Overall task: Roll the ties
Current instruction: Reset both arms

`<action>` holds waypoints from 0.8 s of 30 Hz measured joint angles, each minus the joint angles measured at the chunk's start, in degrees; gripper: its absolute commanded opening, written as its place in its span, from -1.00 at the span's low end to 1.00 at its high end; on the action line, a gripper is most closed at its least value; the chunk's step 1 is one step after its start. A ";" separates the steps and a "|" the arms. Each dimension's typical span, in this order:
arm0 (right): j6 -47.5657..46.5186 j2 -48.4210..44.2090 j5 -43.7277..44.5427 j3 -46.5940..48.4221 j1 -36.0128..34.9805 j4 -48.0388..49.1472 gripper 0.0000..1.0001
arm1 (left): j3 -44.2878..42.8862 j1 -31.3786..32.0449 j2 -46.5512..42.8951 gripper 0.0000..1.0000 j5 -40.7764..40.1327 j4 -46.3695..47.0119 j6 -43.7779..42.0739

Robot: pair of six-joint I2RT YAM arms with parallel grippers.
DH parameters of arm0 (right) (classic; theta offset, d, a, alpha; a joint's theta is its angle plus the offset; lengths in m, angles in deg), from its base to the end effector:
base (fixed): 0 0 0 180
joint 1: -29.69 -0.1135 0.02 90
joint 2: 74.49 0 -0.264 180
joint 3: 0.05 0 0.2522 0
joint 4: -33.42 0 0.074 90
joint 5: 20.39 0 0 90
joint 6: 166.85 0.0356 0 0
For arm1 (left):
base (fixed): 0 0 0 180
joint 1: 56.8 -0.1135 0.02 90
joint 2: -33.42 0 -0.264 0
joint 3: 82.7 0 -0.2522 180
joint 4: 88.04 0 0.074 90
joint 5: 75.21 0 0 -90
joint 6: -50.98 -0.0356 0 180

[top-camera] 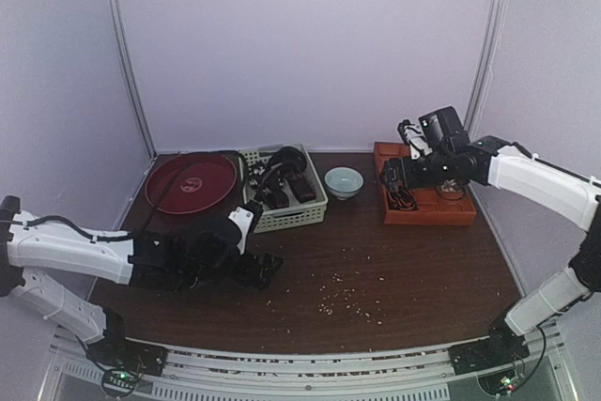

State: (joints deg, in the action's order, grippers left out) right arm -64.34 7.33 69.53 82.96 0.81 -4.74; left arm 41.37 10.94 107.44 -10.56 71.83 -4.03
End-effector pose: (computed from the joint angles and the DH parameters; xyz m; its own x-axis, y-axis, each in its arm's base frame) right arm 0.2821 0.1556 0.3141 -0.6189 -0.0940 -0.7798 -0.3584 0.9172 0.1739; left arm 0.1166 -0.2445 0.2233 -0.5985 0.0943 -0.7955 0.4464 0.8638 -0.2335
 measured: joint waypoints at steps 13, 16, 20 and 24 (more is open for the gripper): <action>26.45 -37.86 11.47 -27.76 -16.17 -1.16 1.00 | -4.61 -0.04 -23.69 0.96 -1.49 -15.08 1.51; 29.38 -44.68 12.92 -30.34 -16.22 -2.03 1.00 | -2.51 -0.04 -29.77 0.96 -1.95 -15.10 1.40; 31.23 -49.16 14.43 -30.29 -16.26 -2.16 1.00 | 1.44 -0.04 -35.47 0.96 -2.67 -15.19 1.57; 31.43 -48.22 15.58 -29.09 -16.26 -3.13 1.00 | 3.50 -0.04 -37.88 0.96 -3.37 -15.26 1.81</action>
State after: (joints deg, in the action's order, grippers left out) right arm -32.91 -40.89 85.12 53.87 -15.45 -7.87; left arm 44.86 10.90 69.56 -13.92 56.57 -2.22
